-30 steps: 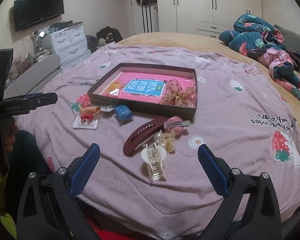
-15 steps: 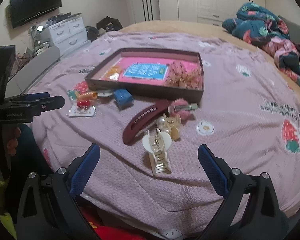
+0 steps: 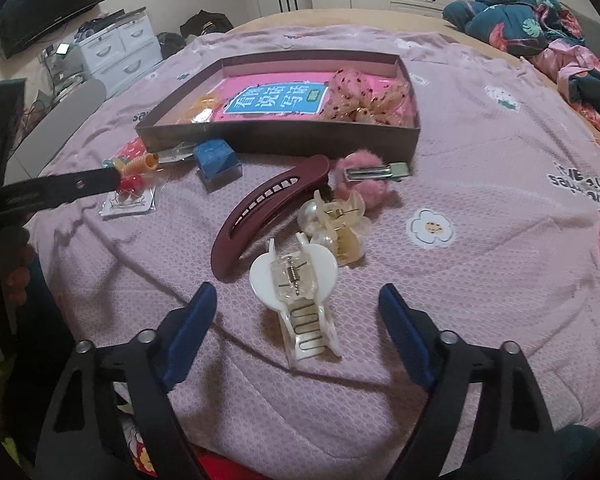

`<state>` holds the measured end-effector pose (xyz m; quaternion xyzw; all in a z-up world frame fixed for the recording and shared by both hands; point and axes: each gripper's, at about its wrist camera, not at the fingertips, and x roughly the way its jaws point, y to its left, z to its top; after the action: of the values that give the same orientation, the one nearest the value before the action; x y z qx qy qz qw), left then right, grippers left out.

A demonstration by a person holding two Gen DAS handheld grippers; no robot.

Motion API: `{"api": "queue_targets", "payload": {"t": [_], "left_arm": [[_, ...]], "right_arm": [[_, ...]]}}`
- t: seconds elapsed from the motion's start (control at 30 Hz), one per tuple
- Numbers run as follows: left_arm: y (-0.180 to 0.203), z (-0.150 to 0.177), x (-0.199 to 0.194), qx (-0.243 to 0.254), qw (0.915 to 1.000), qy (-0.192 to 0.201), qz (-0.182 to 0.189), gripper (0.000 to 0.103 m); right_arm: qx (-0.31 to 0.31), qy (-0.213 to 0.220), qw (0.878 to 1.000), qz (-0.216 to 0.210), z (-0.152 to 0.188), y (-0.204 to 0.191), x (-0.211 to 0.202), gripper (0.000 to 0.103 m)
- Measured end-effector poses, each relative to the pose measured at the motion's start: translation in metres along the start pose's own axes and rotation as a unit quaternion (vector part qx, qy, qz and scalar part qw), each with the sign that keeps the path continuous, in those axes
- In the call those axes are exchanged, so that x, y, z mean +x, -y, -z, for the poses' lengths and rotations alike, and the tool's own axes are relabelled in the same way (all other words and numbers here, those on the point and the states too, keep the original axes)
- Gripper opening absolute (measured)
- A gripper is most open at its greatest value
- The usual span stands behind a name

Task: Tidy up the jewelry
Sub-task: 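Grasp the white claw clip with the right tool, then grasp the orange coiled hair tie with the left tool while the right tool lifts the claw clip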

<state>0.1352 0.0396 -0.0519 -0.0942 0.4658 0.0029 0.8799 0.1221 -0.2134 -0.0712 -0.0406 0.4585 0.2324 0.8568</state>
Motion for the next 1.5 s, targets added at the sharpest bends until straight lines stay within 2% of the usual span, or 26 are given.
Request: {"api": "queue_targets", "payload": {"t": [0.07,0.23,0.3,0.47,0.63,0.73,1.0,1.5], "left_arm": [[-0.001,-0.005,0.008,-0.005,1.0,-0.005,-0.007,0.093],[-0.001,-0.015,0.023,-0.016,0.9997,-0.015,-0.007,0.093],[-0.002,-0.017,0.029,-0.019,0.9996,-0.016,-0.012,0.093],[-0.001,-0.018,0.034,-0.016,0.9996,-0.014,-0.016,0.093],[-0.002,-0.017,0.033,-0.009,0.9998,-0.009,-0.012,0.069],[-0.001,-0.017,0.031,-0.005,0.9999,-0.006,-0.008,0.065],[-0.007,-0.015,0.018,-0.011,0.9999,0.007,0.007,0.064],[-0.036,-0.013,-0.021,-0.032,0.9982,0.051,-0.006,0.064]], "right_arm": [[0.004,-0.004,1.0,-0.008,0.0,0.001,0.005,0.066],[0.002,-0.01,1.0,-0.02,0.001,0.001,0.013,0.036],[-0.005,-0.006,1.0,-0.019,0.001,0.0,0.013,0.029],[-0.01,-0.001,0.999,-0.034,0.004,-0.001,0.008,0.028],[-0.02,0.003,0.998,-0.056,0.005,-0.01,0.002,0.028],[-0.031,0.011,0.997,-0.064,0.005,-0.017,-0.004,0.027],[-0.042,0.026,0.997,-0.06,0.003,-0.024,-0.016,0.026],[-0.052,0.057,0.995,-0.064,-0.011,-0.036,-0.04,0.026]]}}
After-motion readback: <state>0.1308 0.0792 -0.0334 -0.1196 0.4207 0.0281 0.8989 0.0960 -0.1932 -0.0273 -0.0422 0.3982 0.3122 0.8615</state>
